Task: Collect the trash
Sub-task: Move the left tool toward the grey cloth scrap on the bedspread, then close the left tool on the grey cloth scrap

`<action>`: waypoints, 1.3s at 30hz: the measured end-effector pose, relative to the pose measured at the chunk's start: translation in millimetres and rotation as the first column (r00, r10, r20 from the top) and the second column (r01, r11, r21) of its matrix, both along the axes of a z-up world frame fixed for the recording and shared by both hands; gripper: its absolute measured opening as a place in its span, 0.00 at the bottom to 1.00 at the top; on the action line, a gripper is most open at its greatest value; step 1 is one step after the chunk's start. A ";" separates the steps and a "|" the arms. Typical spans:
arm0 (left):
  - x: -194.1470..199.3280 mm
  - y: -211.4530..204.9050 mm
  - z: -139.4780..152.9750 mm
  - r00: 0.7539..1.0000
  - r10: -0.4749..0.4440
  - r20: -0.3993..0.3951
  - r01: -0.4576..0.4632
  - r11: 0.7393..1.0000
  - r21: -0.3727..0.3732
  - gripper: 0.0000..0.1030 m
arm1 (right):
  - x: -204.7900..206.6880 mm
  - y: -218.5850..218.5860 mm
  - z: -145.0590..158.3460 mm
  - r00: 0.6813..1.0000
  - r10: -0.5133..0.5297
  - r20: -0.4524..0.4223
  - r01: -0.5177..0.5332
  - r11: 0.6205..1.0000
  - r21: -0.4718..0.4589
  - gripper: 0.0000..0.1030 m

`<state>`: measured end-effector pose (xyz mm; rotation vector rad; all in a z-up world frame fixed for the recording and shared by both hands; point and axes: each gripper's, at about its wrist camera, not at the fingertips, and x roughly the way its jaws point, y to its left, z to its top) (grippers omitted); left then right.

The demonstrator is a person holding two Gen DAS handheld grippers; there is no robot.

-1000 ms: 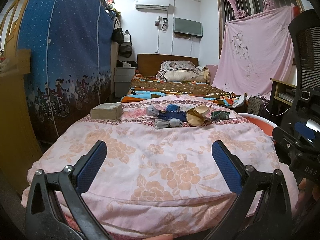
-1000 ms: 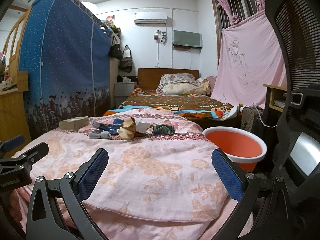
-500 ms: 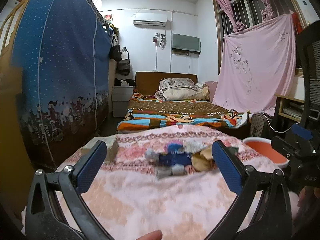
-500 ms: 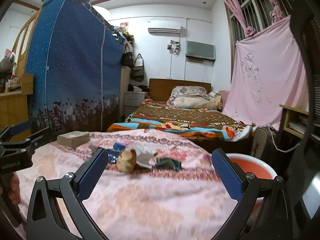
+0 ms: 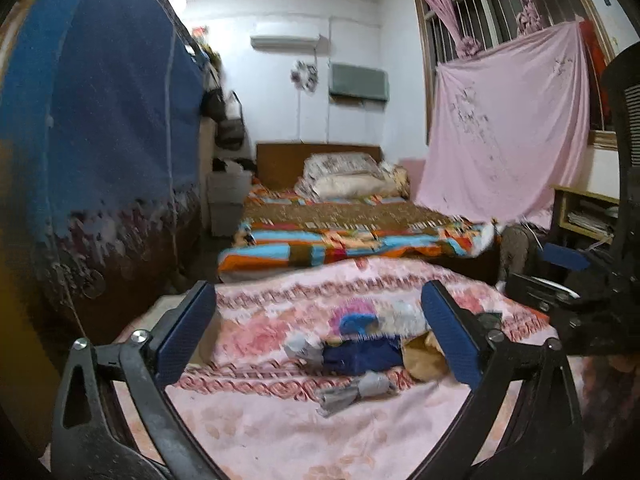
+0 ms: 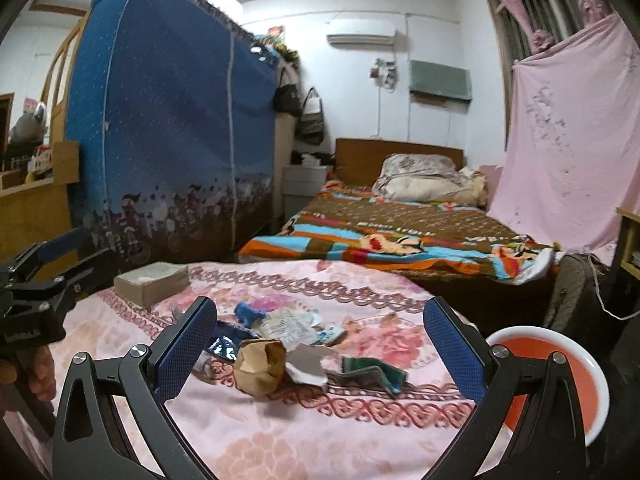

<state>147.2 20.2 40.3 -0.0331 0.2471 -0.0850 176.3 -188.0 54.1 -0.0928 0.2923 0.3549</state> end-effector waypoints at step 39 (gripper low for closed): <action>57.7 -13.2 -66.8 0.822 -0.220 -0.525 0.189 0.975 -0.113 0.00 | 49.9 36.9 -43.2 0.936 0.157 -0.316 -0.171 0.985 -0.016 0.23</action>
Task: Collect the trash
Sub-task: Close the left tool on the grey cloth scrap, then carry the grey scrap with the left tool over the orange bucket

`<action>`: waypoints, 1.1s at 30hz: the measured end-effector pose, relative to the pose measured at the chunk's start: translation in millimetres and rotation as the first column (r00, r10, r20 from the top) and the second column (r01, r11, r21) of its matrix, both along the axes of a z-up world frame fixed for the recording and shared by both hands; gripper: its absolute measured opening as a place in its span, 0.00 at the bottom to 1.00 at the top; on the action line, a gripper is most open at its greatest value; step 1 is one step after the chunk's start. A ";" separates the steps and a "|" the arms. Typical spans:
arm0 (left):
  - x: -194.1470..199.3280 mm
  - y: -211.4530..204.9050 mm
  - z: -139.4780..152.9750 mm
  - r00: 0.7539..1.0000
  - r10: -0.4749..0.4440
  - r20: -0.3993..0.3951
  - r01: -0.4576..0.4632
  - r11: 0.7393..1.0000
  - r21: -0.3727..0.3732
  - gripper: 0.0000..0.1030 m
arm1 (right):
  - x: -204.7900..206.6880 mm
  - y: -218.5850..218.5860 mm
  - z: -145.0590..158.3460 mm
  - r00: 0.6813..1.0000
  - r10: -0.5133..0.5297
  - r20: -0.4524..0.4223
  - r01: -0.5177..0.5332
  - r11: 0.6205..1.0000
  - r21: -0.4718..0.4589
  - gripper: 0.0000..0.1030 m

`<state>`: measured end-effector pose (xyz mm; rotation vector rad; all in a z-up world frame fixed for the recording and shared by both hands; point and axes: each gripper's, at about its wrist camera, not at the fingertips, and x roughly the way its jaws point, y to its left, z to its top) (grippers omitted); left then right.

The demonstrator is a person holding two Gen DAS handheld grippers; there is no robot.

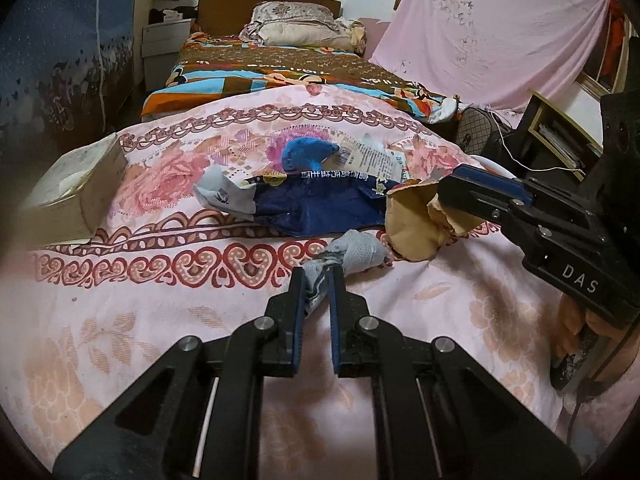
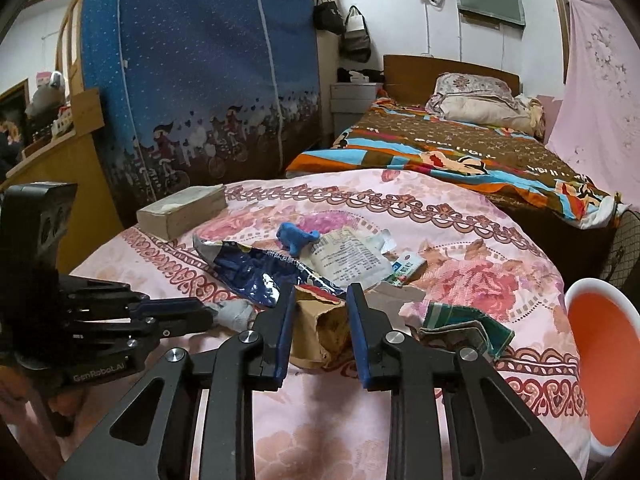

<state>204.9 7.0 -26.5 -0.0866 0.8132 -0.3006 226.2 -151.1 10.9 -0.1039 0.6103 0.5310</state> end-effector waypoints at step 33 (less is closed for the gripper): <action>1.7 -2.1 -3.9 1.000 -0.001 -0.028 0.001 1.000 0.002 0.00 | -12.0 -10.5 8.1 0.997 -0.054 0.058 0.050 0.997 0.056 0.23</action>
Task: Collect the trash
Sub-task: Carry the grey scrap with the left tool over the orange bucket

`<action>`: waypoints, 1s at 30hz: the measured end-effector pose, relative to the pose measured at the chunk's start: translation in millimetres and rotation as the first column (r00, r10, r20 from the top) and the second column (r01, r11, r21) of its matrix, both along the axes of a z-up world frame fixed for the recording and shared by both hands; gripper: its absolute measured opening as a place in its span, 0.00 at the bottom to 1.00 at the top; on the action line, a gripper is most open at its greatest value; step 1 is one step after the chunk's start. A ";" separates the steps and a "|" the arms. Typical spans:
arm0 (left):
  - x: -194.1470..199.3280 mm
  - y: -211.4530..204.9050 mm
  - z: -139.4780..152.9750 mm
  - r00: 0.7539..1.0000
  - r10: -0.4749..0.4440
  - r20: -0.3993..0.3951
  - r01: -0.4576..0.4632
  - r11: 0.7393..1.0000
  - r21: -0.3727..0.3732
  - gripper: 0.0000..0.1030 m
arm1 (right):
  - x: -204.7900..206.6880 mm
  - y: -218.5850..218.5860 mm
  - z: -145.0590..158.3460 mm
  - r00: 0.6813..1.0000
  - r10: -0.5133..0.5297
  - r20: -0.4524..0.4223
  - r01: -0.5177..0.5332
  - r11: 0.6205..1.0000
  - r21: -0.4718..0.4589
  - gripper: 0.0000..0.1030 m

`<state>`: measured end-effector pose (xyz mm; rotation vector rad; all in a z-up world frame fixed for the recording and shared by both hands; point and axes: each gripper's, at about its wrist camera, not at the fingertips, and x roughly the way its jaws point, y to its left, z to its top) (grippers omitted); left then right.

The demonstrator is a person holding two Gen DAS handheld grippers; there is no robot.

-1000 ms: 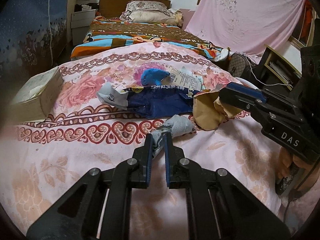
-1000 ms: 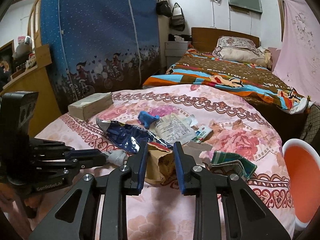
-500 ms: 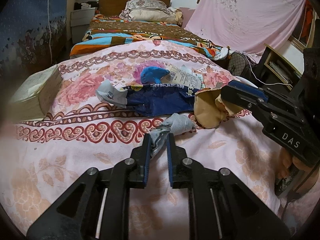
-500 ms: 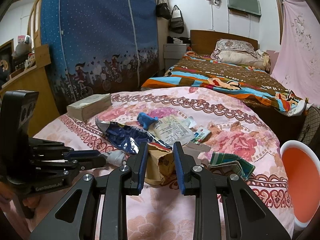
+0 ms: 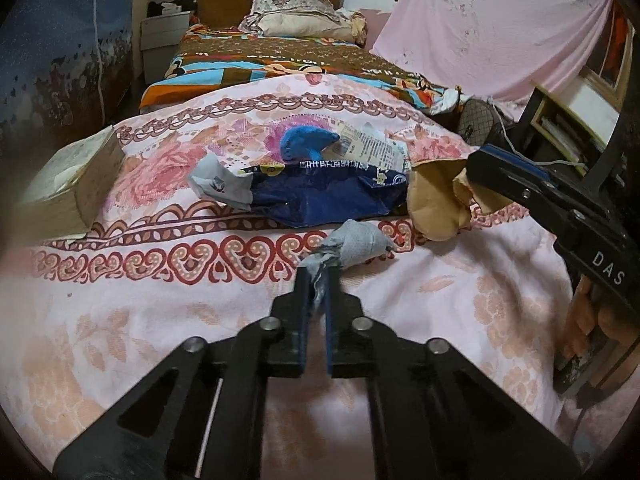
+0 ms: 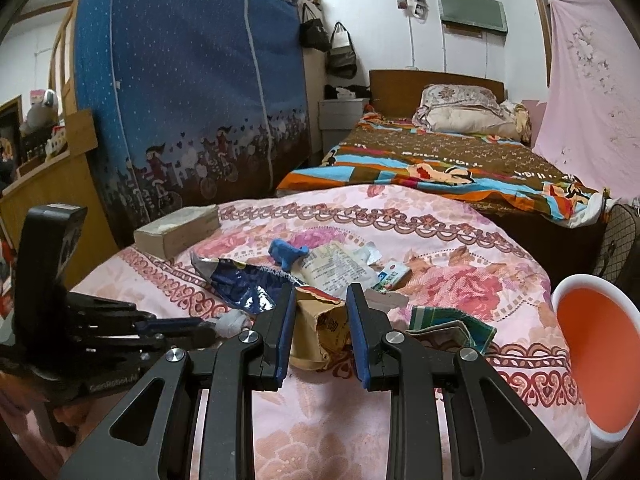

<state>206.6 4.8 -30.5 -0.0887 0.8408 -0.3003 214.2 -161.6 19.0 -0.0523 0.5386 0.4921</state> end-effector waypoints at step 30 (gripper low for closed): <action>7.3 -123.0 118.3 0.880 -0.089 0.467 0.157 0.982 -0.107 0.00 | -29.7 -130.2 102.4 0.823 -0.401 0.401 0.382 0.915 0.130 0.23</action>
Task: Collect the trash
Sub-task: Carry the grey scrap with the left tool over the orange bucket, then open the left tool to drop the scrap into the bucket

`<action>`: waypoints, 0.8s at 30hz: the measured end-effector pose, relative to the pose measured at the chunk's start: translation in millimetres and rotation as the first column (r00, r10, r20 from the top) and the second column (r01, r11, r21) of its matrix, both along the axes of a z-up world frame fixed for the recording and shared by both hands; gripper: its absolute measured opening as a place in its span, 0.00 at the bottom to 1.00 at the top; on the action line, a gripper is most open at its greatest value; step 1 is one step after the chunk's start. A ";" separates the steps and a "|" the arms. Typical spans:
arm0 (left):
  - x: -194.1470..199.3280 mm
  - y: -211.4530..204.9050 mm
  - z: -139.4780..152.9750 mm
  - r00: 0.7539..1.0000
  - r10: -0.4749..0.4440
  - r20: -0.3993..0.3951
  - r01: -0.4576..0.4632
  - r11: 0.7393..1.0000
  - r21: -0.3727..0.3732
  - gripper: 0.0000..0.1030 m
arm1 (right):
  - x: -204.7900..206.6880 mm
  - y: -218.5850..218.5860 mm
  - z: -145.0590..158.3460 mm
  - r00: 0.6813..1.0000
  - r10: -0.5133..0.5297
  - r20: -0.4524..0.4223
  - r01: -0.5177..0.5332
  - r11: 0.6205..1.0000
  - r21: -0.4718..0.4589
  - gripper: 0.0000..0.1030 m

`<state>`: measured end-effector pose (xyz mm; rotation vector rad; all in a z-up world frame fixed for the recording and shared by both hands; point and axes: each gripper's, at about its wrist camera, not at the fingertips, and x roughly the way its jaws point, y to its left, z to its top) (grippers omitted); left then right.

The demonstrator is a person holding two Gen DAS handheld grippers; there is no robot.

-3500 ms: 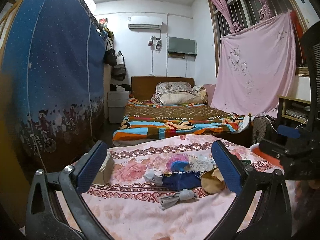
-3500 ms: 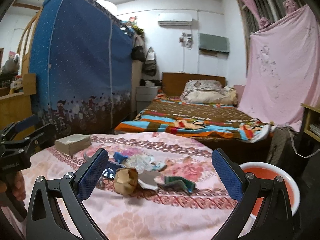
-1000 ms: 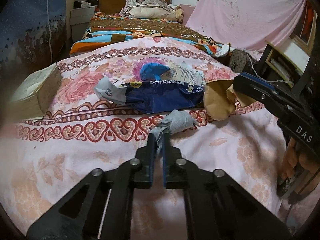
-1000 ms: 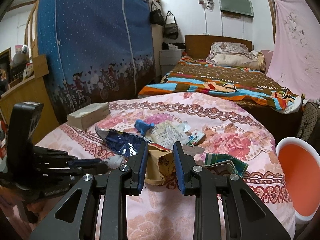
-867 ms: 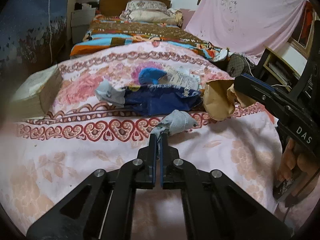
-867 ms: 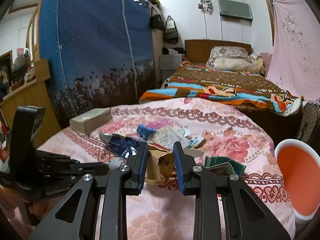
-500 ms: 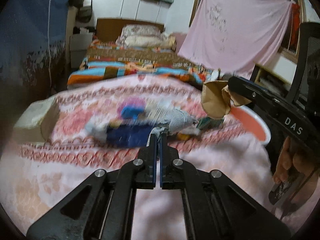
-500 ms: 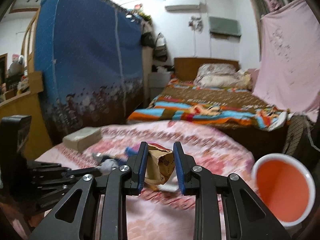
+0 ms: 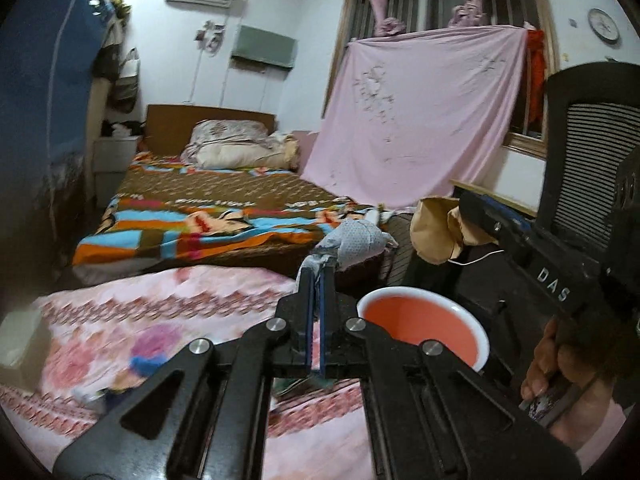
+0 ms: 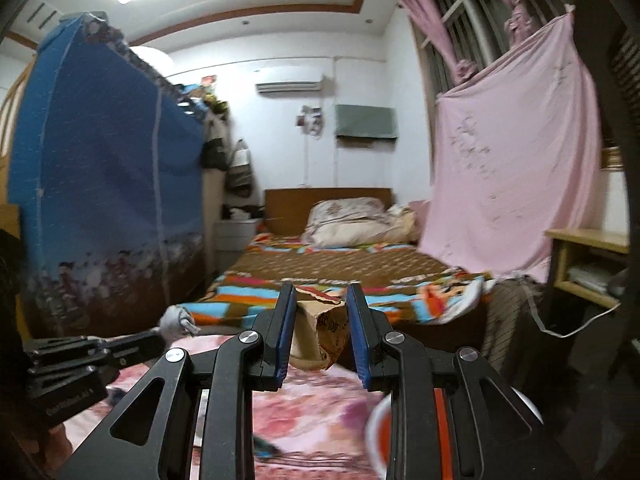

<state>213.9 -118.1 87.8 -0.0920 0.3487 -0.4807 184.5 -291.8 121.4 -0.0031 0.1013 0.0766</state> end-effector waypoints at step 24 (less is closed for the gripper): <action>37.4 -143.2 -13.5 0.961 -0.249 -0.119 0.264 0.954 0.140 0.00 | 0.4 -143.5 -80.1 0.927 -0.321 -0.195 0.353 0.921 0.165 0.24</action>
